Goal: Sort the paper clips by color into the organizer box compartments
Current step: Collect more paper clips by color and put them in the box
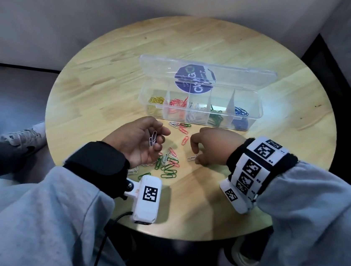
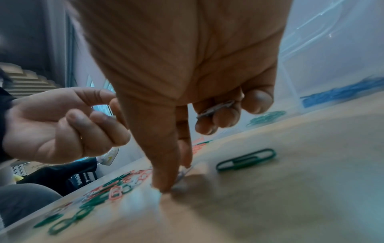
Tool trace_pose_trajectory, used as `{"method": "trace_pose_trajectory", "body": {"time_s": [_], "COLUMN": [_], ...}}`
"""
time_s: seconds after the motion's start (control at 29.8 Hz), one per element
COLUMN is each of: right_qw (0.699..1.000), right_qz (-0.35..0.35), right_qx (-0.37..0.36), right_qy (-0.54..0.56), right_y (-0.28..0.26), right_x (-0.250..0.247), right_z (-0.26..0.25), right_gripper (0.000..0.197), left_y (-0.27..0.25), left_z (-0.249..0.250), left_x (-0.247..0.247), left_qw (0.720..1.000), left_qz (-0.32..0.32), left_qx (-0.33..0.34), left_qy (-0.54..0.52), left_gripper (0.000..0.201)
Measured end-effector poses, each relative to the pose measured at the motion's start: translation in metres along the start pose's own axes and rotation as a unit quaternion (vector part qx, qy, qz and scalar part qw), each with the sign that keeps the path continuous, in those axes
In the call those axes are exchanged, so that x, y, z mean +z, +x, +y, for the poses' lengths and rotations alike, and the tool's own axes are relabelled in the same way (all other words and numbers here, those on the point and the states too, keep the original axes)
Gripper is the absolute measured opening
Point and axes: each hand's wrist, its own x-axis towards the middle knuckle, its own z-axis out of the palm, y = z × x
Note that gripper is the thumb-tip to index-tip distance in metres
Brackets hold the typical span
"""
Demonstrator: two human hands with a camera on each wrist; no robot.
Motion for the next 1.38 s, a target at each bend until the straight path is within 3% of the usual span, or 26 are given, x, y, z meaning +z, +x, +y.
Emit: {"method": "trace_pose_trajectory", "body": {"time_s": [0.07,0.13,0.2,0.24,0.37,0.5,0.74,0.91,1.01,1.24,1.38], "right_qw": [1.000,0.999,0.999,0.999,0.999,0.998,0.996,0.992,0.978,0.959,0.924], "right_qz": [-0.008,-0.014,-0.009,-0.008,-0.035,-0.052,-0.073,-0.035,-0.047,-0.067,-0.041], "right_qx": [-0.015,-0.024,-0.024,-0.020,0.007,0.021,0.039,0.012,0.022,0.052,0.076], "right_qy": [-0.009,-0.020,-0.028,-0.029,-0.018,-0.012,0.040,0.117,0.200,0.271,0.372], "right_y": [-0.001,-0.002,-0.001,-0.001,0.000,-0.001,-0.007,-0.014,-0.013,-0.010,-0.004], "right_x": [0.000,0.000,0.001,0.001,-0.002,0.001,-0.007,-0.024,-0.024,-0.018,-0.017], "right_z": [0.001,0.002,0.003,0.004,0.006,0.005,0.008,0.012,0.016,0.022,0.021], "right_gripper": [0.024,0.021,0.011,0.008,0.008,0.009,0.011,0.014,0.017,0.021,0.026], "left_y": [0.004,0.006,0.006,0.004,-0.001,0.000,0.004,0.006,0.008,0.008,0.007], "left_z": [-0.002,-0.005,-0.008,-0.009,-0.011,-0.013,-0.017,-0.018,-0.019,-0.019,-0.014], "left_x": [0.000,-0.004,-0.007,-0.008,-0.001,0.004,0.009,0.012,0.014,0.011,0.007], "left_qw": [0.989,0.940,0.887,0.875,0.819,0.766,0.737,0.719,0.710,0.711,0.719], "left_qz": [0.052,0.084,0.090,0.092,0.103,0.109,0.095,0.086,0.090,0.111,0.178], "left_qx": [0.016,0.036,0.056,0.063,0.090,0.114,0.153,0.143,0.142,0.131,0.122], "left_qy": [0.139,0.329,0.449,0.471,0.558,0.624,0.652,0.675,0.684,0.683,0.661], "left_gripper": [0.024,0.015,0.006,0.003,0.025,0.028,0.021,0.018,0.012,0.012,0.016]}}
